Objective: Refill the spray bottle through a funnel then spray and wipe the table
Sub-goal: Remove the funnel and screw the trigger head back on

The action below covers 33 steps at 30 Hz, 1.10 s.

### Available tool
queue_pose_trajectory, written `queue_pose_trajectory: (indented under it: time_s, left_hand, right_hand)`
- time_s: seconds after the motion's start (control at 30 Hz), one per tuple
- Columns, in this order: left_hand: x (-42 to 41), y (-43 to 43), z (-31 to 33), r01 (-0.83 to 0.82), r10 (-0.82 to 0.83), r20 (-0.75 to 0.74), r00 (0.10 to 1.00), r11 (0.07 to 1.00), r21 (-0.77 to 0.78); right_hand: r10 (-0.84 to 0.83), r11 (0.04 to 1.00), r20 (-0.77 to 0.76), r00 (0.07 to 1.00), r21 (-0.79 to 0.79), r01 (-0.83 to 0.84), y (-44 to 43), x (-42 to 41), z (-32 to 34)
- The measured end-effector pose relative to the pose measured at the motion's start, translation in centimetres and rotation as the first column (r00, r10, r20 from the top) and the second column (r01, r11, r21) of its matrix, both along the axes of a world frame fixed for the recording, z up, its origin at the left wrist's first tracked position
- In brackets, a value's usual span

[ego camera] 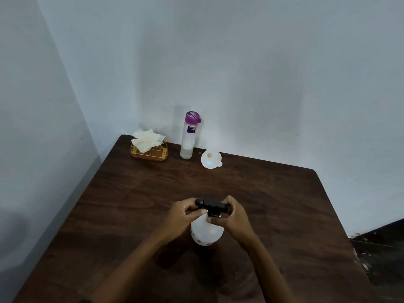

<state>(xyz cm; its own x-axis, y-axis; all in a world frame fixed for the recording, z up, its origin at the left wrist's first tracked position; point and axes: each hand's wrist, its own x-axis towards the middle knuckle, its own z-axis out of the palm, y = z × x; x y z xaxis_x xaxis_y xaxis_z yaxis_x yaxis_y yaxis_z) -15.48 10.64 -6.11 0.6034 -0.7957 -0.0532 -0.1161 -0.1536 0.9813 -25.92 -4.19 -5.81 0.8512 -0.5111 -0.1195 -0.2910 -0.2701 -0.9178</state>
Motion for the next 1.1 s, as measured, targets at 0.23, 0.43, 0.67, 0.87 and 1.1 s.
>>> queue_pose_trajectory:
  time_s: [0.23, 0.43, 0.67, 0.87, 1.1]
  left_hand:
    - [-0.1, 0.4, -0.5, 0.042, -0.041, -0.054, 0.998, 0.999, 0.015]
    - [-0.6, 0.2, -4.1, 0.083, -0.064, -0.134, 0.989, 0.987, 0.141]
    - [-1.9, 0.0, -5.8, 0.033, -0.035, 0.008, 0.999, 0.98, 0.196]
    - [-2.0, 0.1, -6.2, 0.024, -0.061, 0.148, 0.987, 0.971, 0.238]
    - [-2.0, 0.2, -6.2, 0.028, -0.085, 0.216, 0.973, 0.967, 0.254]
  right_hand:
    - [0.087, 0.985, 0.009, 0.996, 0.148, -0.087, -0.1, -0.5, 0.0]
    - [0.037, 0.973, 0.045, 0.998, 0.225, -0.046, -0.1, -1.0, -0.7]
    - [-0.02, 0.973, 0.074, 0.997, 0.23, 0.003, 0.3, -0.9, -1.3]
    - [-0.081, 0.978, 0.083, 0.993, 0.201, 0.063, 0.7, -0.8, -1.2]
    - [-0.131, 0.984, 0.099, 0.986, 0.133, 0.118, 1.3, -0.7, -0.9]
